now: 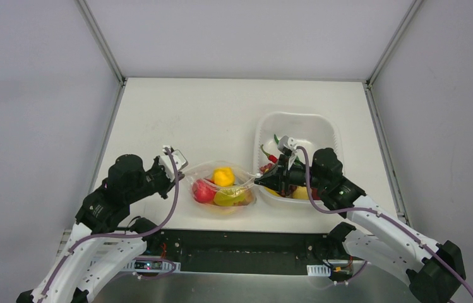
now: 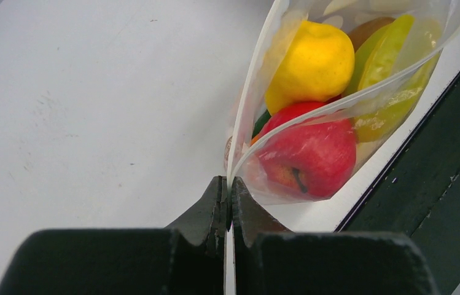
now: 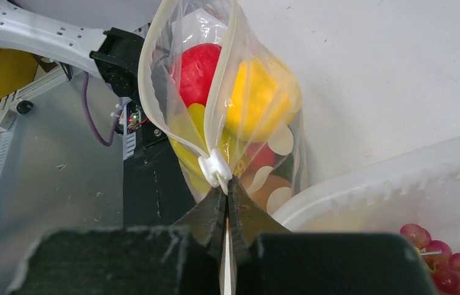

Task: Place the food in the zip-top bag and seal the zipper
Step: Zip the zipper food storage bag at the center of the board.

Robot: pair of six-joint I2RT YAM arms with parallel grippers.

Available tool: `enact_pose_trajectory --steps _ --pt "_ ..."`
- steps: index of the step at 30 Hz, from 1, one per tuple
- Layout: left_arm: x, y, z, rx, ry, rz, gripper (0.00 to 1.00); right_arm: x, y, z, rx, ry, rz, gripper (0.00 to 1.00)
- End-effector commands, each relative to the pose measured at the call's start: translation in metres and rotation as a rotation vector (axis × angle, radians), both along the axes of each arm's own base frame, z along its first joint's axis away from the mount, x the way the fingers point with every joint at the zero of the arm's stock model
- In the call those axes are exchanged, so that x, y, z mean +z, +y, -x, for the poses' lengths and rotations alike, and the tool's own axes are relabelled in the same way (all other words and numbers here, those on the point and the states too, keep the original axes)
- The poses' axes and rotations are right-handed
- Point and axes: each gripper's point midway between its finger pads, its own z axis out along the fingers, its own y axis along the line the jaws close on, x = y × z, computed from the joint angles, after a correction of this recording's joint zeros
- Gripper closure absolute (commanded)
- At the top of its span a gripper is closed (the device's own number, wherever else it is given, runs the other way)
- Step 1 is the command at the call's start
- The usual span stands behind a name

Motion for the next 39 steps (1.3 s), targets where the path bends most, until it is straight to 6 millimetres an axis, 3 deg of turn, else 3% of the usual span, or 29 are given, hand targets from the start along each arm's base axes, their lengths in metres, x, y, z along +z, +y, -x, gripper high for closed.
enact_pose_trajectory --steps 1,2,5,6,8,11,18,20,25,30,36,39 --pt "0.038 0.0 0.002 0.007 -0.089 0.073 0.98 0.036 0.005 0.004 0.064 -0.083 -0.069 1.0" --pt "0.043 0.005 0.002 0.04 -0.104 0.084 0.89 0.037 0.005 0.004 0.066 -0.083 -0.071 1.0" --pt "0.057 0.011 0.004 0.085 -0.15 0.148 0.41 0.036 0.007 0.002 0.069 -0.064 -0.059 1.0" --pt "0.063 0.009 0.007 0.071 -0.162 0.171 0.32 0.035 0.008 0.002 0.072 -0.059 -0.056 1.0" --pt "0.072 0.002 0.014 0.023 -0.175 0.21 0.21 0.034 0.009 0.0 0.07 -0.05 -0.052 1.0" --pt "0.088 -0.013 0.022 -0.068 -0.16 0.245 0.14 0.036 0.01 -0.003 0.059 -0.046 -0.052 1.0" --pt "0.139 -0.084 0.023 -0.363 -0.008 0.428 0.19 0.042 0.011 -0.003 0.066 -0.045 -0.053 1.0" --pt "0.141 -0.102 0.019 -0.424 0.038 0.431 0.21 0.042 0.011 -0.001 0.072 -0.039 -0.05 1.0" --pt "0.122 -0.147 0.014 -0.497 0.041 0.264 0.21 0.043 0.011 0.0 0.078 -0.036 -0.054 1.0" --pt "0.112 -0.189 0.014 -0.559 0.057 0.222 0.24 0.041 0.012 0.003 0.094 -0.021 -0.053 1.0" --pt "0.093 -0.214 0.003 -0.554 0.058 0.177 0.3 0.04 0.009 0.005 0.09 -0.025 -0.056 1.0" --pt "0.084 -0.222 0.003 -0.566 0.09 0.174 0.42 0.038 0.009 0.004 0.085 -0.023 -0.052 1.0"
